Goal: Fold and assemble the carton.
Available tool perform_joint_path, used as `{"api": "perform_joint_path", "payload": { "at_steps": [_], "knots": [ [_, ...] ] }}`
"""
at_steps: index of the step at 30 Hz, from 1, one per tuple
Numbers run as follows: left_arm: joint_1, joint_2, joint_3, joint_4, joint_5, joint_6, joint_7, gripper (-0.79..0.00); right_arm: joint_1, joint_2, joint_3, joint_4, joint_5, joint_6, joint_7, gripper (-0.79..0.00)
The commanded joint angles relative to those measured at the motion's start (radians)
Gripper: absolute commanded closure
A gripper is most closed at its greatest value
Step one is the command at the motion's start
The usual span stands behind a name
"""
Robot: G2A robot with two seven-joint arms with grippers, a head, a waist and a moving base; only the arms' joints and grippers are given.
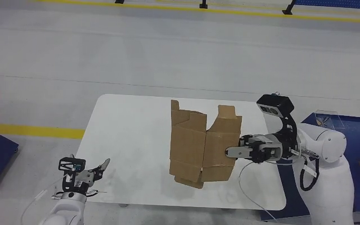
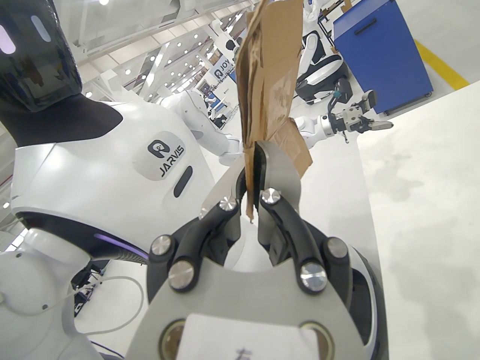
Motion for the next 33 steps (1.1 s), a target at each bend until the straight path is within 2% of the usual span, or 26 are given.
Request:
{"api": "perform_joint_path", "payload": {
  "at_steps": [1, 2, 5, 10, 12, 15, 18, 21, 23, 25, 28, 31, 33],
  "knots": [
    [0.0, 0.0, 0.0, 0.0, 0.0, 0.0, 0.0, -0.785, -0.033, -0.005, -0.027, 0.083, 0.175, 0.043, 0.033, 0.0],
    [0.0, 0.0, 0.0, 0.0, 0.0, 0.0, 0.0, -0.785, -0.042, -0.009, -0.057, 0.12, 0.278, 0.084, 0.075, 0.0],
    [0.0, 0.0, 0.0, 0.0, 0.0, 0.0, 0.0, -0.785, -0.056, -0.027, -0.185, 0.174, 0.616, 0.26, 0.075, 0.0],
    [0.0, 0.0, 0.0, 0.0, 0.0, 0.0, 0.0, -0.785, -0.057, -0.066, -0.366, 0.217, 1.037, 0.561, 0.075, 0.0],
    [0.0, 0.0, 0.0, 0.0, 0.0, 0.0, 0.0, -0.785, -0.061, -0.084, -0.478, 0.227, 1.189, 0.587, 0.052, 0.0],
    [0.0, 0.0, 0.0, 0.0, 0.0, 0.0, 0.0, -0.785, -0.043, -0.103, -0.619, 0.223, 1.43, 0.712, -0.073, 0.0],
    [0.0, 0.0, 0.0, 0.0, 0.0, 0.0, 0.0, -0.785, -0.049, -0.119, -0.693, 0.241, 1.663, 0.884, -0.244, 0.0],
    [0.0, 0.0, 0.0, 0.0, 0.0, 0.0, 0.0, -0.785, -0.069, -0.136, -0.715, 0.301, 1.879, 1.083, -0.444, 0.0],
    [0.0, 0.0, 0.0, 0.0, 0.0, 0.0, 0.0, -0.785, -0.079, -0.149, -0.71, 0.348, 1.997, 1.181, -0.542, 0.0],
    [0.0, 0.0, 0.0, 0.0, 0.0, 0.0, 0.0, -0.785, -0.074, -0.16, -0.69, 0.401, 2.028, 1.231, -0.592, 0.0],
    [0.0, 0.0, 0.0, 0.0, 0.0, 0.0, 0.0, -0.785, -0.066, -0.176, -0.644, 0.434, 2.007, 1.254, -0.615, 0.0],
    [0.0, 0.0, 0.0, 0.0, 0.0, 0.0, 0.0, -0.785, -0.064, -0.187, -0.545, 0.407, 1.802, 1.186, -0.547, 0.0],
    [0.0, 0.0, 0.0, 0.0, 0.0, 0.0, 0.0, -0.785, -0.063, -0.19, -0.471, 0.367, 1.537, 1.064, -0.425, 0.0]
  ]
}}
